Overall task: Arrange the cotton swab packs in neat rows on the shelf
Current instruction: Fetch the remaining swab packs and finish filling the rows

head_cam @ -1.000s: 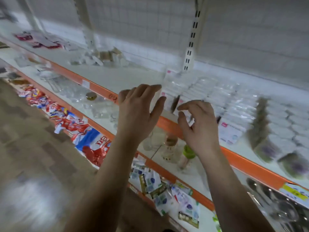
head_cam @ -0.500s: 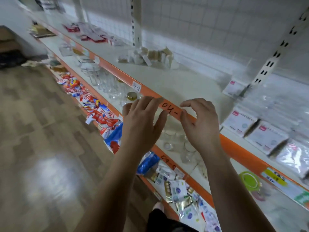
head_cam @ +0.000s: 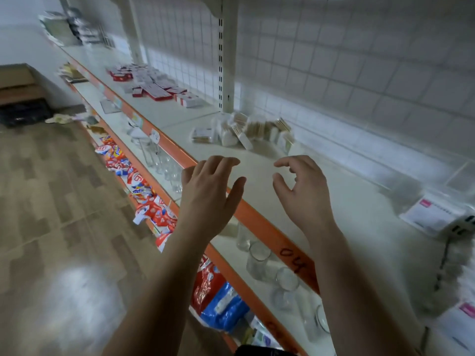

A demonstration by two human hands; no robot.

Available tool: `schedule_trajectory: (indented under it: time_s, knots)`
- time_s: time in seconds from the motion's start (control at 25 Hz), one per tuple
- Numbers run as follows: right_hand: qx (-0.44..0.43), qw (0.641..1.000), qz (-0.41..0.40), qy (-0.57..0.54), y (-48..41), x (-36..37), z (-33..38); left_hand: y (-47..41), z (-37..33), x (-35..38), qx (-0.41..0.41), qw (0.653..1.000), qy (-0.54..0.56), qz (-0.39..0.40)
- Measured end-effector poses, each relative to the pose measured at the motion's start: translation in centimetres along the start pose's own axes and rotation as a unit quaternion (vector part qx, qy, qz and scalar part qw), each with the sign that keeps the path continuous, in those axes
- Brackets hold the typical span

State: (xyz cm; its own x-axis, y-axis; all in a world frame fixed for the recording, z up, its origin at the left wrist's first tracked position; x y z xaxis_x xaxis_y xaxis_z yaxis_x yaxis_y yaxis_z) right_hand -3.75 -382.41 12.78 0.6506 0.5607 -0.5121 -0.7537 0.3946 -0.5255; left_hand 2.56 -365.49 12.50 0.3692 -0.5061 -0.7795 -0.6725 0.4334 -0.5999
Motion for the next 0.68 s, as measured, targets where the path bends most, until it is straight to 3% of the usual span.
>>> schedule_trajectory:
  time_s: [0.4, 0.68]
  knots:
    - [0.069, 0.997, 0.018, 0.024, -8.0, 6.1, -3.6, -7.7, 6.8, 6.3, -0.01, 0.999, 0.019, 0.047]
    - [0.117, 0.991, 0.01, 0.058, -14.4, 12.2, -4.7, -15.9, 13.8, 11.8, 0.043, 0.995, 0.061, 0.064]
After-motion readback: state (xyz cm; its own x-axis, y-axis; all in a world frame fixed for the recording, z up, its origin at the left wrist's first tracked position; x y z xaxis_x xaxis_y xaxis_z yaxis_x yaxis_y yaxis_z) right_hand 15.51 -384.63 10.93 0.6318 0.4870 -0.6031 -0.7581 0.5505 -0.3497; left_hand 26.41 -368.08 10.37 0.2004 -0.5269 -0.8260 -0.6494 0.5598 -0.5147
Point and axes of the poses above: each hand's wrist, its own y-axis away from the middle knuckle, its own x-axis out of the palm, z = x × y, the point moved 2 cm from there along -y, towards the middle knuckle, and after that the axes turned 10 degrees about -y, right-handed, at the moved point
